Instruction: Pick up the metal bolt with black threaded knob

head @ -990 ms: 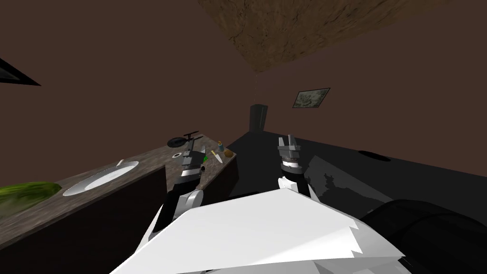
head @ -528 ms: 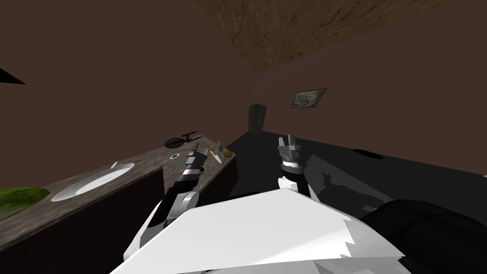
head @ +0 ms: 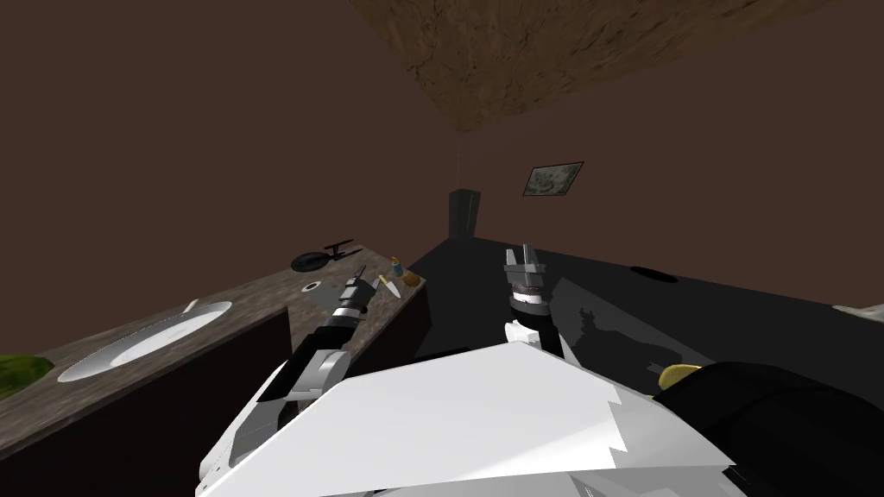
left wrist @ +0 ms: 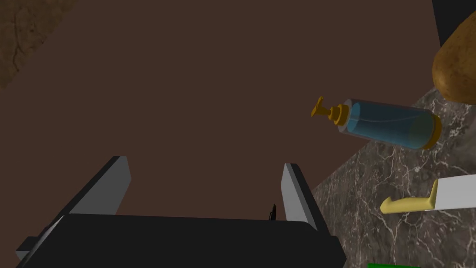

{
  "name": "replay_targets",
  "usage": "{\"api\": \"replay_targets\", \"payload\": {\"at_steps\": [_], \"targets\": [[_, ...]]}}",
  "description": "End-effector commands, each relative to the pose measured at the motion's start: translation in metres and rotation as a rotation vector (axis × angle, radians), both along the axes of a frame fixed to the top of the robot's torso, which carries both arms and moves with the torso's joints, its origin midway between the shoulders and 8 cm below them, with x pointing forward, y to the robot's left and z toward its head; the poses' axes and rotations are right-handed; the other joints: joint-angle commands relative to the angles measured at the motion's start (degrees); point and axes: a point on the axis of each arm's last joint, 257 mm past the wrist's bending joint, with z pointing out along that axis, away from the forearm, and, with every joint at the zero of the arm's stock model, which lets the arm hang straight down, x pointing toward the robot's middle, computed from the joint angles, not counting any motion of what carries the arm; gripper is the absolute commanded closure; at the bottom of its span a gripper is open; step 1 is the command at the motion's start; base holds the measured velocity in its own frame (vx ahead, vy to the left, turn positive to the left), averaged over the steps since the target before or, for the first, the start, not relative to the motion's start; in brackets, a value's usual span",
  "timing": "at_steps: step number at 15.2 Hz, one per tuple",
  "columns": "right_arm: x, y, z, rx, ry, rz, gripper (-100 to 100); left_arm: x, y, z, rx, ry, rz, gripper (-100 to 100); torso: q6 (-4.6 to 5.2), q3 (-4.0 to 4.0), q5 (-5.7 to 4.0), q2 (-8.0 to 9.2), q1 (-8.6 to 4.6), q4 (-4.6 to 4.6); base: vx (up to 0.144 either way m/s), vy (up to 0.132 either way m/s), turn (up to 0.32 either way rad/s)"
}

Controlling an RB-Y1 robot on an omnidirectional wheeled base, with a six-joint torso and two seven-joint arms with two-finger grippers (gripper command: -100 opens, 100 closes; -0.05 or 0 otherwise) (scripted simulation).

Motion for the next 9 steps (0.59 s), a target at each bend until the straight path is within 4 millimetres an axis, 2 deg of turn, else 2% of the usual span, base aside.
{"api": "replay_targets", "payload": {"at_steps": [1,3,4,9], "targets": [[0.000,0.000,0.000,0.000,0.000,0.000,0,0.006,0.010,-0.019,-0.024,0.076,-0.010,-100,0.00,0.00,0.00,0.00,0.00,0.00,0.000,0.004,-0.060],[0.000,0.000,0.000,0.000,0.000,0.000,0,0.007,0.010,-0.024,-0.023,0.094,-0.008,-100,0.01,0.00,0.00,-0.01,0.01,0.00,-0.001,0.004,-0.034],[0.000,0.000,0.000,0.000,0.000,0.000,0,0.009,0.017,-0.035,-0.042,0.142,-0.013,-100,0.00,0.00,0.00,-0.01,0.00,0.00,0.000,0.003,-0.044],[0.000,0.000,0.000,0.000,0.000,0.000,0,0.012,0.033,-0.068,-0.080,0.280,-0.009,-100,0.00,-0.01,0.00,-0.01,0.01,0.00,0.000,0.004,-0.059]]}}
